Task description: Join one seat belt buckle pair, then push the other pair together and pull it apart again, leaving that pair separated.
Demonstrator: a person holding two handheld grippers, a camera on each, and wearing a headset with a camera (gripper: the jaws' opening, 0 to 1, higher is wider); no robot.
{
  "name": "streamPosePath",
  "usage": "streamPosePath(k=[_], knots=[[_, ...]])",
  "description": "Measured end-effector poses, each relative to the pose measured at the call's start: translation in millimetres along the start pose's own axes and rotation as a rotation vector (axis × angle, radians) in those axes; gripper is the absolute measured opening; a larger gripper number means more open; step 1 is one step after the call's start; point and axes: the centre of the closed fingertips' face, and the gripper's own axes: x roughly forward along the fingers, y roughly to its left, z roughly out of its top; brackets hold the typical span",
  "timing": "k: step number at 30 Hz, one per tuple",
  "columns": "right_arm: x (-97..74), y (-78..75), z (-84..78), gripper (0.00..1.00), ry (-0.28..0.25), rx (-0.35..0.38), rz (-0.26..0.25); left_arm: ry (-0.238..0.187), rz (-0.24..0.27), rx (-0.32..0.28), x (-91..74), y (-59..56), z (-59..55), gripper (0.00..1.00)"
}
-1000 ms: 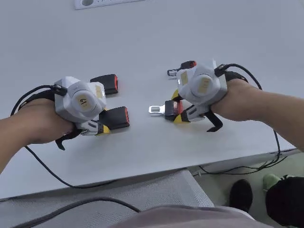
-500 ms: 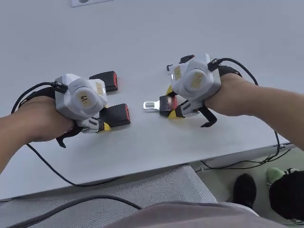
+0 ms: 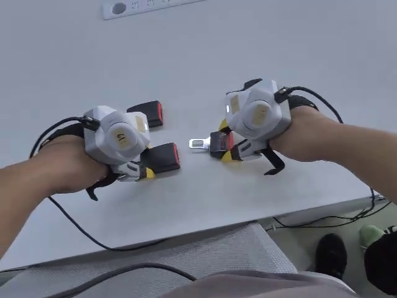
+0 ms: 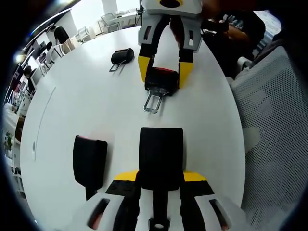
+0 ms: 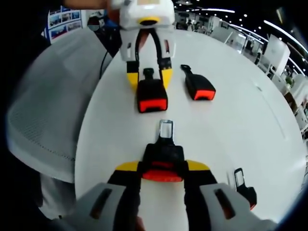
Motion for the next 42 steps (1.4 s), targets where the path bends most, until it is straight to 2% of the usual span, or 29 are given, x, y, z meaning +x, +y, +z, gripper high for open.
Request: streamPosePath(k=[5,11,24,30,40,42], knots=[[7.3,3.0,9.6,0.35,-0.001,-0.017,0.018,0.002,-0.006,0.0,1.3,2.4,-0.6,0.33],[11.4,0.0,10.6,0.34,0.055,-0.074,0.028,0.004,-0.003,-0.007,1.2,2.5,-0.2,0.33],[19.3,3.8,14.3,0.34,0.087,-0.088,0.064,0.023,-0.004,-0.002,1.4,3.3,0.0,0.33],[19.5,3.8,17.5,0.34,0.072,-0.105,0.052,0.03,-0.005,-0.001,1.2,3.3,0.6,0.33],[25.5,5.4,24.1,0.33,0.03,-0.089,0.067,0.026,-0.009,0.018,1.0,3.5,1.4,0.32],[24.9,4.6,24.4,0.33,0.007,-0.085,0.075,0.022,-0.011,0.027,0.7,3.3,1.4,0.32]])
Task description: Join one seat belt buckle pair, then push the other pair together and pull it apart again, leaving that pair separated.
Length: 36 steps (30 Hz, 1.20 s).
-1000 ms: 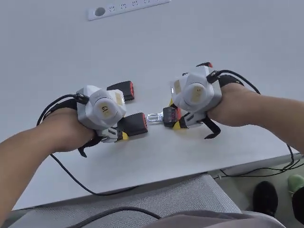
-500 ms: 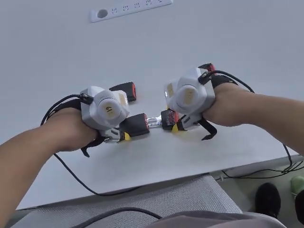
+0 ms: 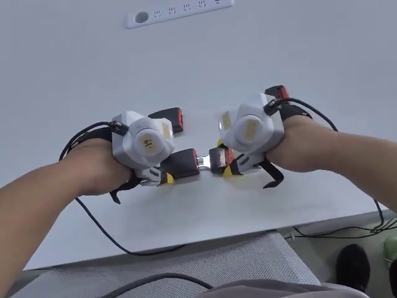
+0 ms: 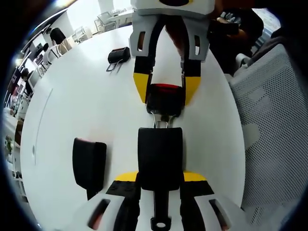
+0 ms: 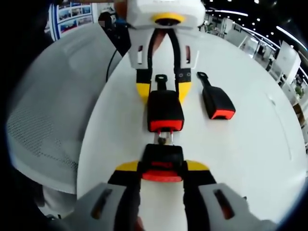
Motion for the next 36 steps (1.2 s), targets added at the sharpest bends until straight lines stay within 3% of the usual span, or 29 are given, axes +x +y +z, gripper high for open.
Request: streamPosePath(k=[5,16,23,29,30,32,36], knots=[[2.2,-1.8,4.1,0.32,-0.023,0.004,0.009,-0.002,-0.006,0.007,1.1,1.3,-0.7,0.31],[5.1,-2.2,8.6,0.31,-0.019,-0.002,0.029,0.012,-0.017,0.046,3.8,3.3,-2.6,0.31],[11.7,-1.3,18.7,0.3,-0.03,0.01,0.024,0.019,-0.017,0.051,5.5,3.7,-2.1,0.31],[12.0,-2.1,18.6,0.3,-0.031,0.024,0.019,0.022,-0.015,0.056,5.5,3.6,-2.2,0.3],[12.3,-4.8,16.7,0.3,-0.007,0.022,0.0,0.028,-0.012,0.059,4.6,4.3,-4.6,0.3],[13.6,-3.0,18.7,0.3,-0.025,0.02,0.009,0.007,-0.014,0.052,5.4,4.6,-4.1,0.31],[13.9,-2.7,18.9,0.3,-0.022,0.027,0.006,0.017,-0.013,0.058,5.5,4.4,-2.9,0.31]])
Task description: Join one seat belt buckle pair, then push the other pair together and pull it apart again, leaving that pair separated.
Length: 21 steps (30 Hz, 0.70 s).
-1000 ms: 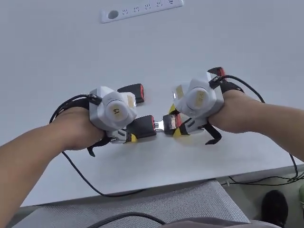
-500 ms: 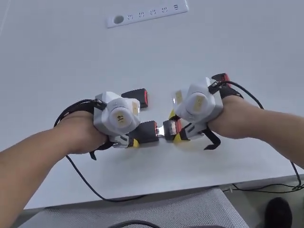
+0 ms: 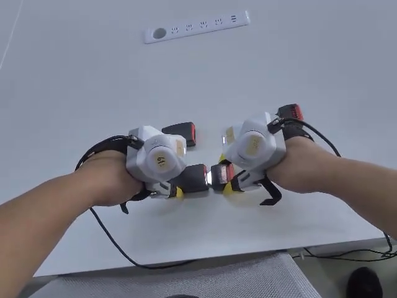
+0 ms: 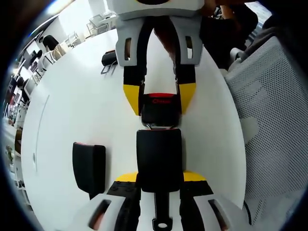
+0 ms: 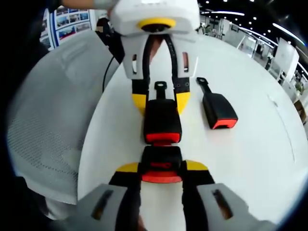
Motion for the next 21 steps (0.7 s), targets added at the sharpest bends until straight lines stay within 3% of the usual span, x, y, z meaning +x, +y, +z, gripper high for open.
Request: streamPosePath(k=[3,6,16,21], knots=[[0.0,0.8,-0.1,0.3,0.001,0.003,-0.003,-0.002,0.0,0.0,-0.1,0.1,-0.6,0.31],[-1.2,1.3,-1.0,0.31,0.002,-0.006,-0.001,-0.032,-0.002,-0.019,-1.2,0.4,-2.6,0.3],[-4.4,0.8,-3.9,0.31,0.02,0.005,0.002,-0.044,-0.008,-0.024,-1.5,2.4,-3.5,0.29],[-5.2,0.6,-3.7,0.31,-0.028,0.056,0.012,-0.045,-0.006,-0.026,-1.5,3.3,-2.9,0.29]])
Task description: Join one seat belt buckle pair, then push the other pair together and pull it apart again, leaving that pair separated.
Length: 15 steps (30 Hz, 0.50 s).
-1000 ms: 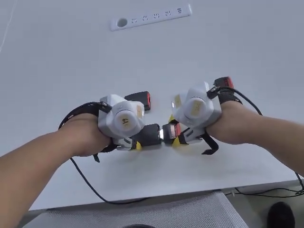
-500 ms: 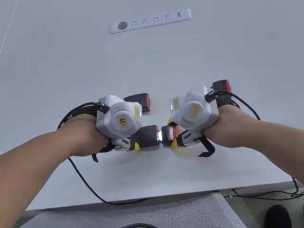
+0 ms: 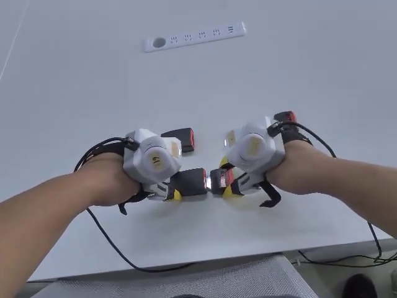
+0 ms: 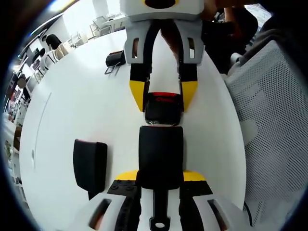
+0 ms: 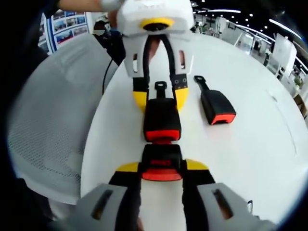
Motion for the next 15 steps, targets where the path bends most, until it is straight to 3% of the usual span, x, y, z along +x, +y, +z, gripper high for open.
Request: streamPosePath(k=[8,15], knots=[[-0.3,-0.1,0.0,0.31,0.0,0.006,-0.004,-0.014,-0.004,-0.008,-0.4,0.5,-0.3,0.29],[0.4,-0.1,0.4,0.33,0.013,0.018,-0.019,0.007,0.004,0.0,-0.7,0.5,-0.2,0.3]])
